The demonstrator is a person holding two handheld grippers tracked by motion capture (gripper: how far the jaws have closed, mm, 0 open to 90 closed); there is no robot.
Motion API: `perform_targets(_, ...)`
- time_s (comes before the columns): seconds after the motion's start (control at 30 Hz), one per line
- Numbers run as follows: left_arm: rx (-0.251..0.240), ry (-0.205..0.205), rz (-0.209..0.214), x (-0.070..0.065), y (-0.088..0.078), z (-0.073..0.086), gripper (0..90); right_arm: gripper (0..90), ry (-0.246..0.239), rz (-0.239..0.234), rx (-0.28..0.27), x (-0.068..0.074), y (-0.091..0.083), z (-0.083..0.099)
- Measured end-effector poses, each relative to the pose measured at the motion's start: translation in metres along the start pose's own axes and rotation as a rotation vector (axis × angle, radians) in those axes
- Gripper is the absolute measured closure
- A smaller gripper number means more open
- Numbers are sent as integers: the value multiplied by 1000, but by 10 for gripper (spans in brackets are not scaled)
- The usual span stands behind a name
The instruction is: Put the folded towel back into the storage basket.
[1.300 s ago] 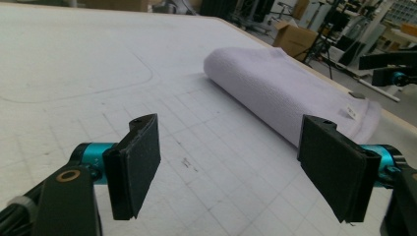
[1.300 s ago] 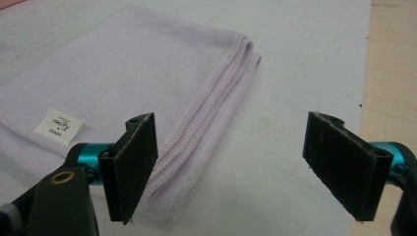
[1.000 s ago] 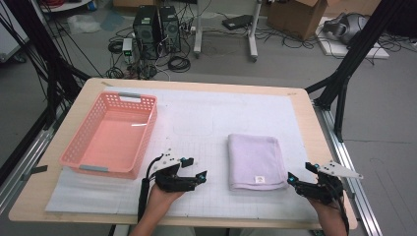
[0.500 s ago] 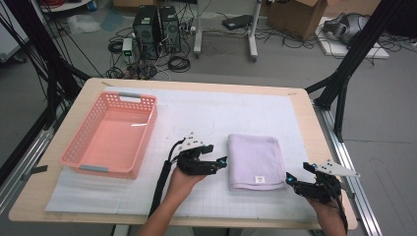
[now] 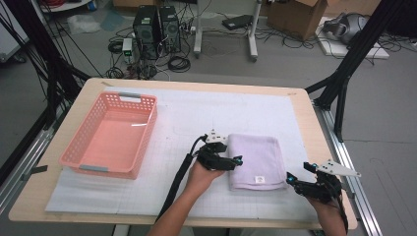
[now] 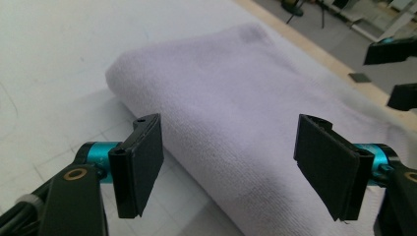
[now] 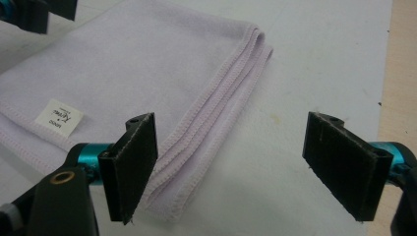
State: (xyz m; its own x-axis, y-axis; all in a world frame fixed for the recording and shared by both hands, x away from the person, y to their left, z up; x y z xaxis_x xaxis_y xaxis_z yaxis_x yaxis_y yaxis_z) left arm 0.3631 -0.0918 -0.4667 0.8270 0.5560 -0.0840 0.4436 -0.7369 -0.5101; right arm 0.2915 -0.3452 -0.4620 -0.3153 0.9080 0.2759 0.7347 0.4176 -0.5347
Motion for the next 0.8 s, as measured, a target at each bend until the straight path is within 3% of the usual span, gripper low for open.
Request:
perform_targets(0.17,61,-12,-3,-3,16,6,274,201,3,-5,-3,0,0,0)
perform_targets(0.43,80,-60,6,-5,27,10,304,201,8,-8,-4,0,0,-1)
perform_targets(0.57,83,-63,3,-5,28,11,392,201,1,-11,1,1,1,-1)
perform_targets(0.67,70,-99,18,-5,28,11,500,201,-2,-13,3,1,2,0)
perform_targets(0.8,49,-86,29,-7,26,12,630,201,-3,-12,2,1,2,-1)
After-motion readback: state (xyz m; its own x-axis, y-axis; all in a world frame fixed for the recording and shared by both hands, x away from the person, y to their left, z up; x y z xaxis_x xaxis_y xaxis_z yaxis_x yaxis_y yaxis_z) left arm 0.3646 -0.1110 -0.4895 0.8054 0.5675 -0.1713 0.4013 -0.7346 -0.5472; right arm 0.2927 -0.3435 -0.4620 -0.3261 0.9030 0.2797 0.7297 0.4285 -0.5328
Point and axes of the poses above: each handheld gripper's, and its own axes: y roughly forward along the jaws, z roughly out of its underside, x roughly to its left, the point moved 7 cm from there along y, roughly forward along the jaws, and after that the axes turned 15 degrees about y, right-handed, at the moved point
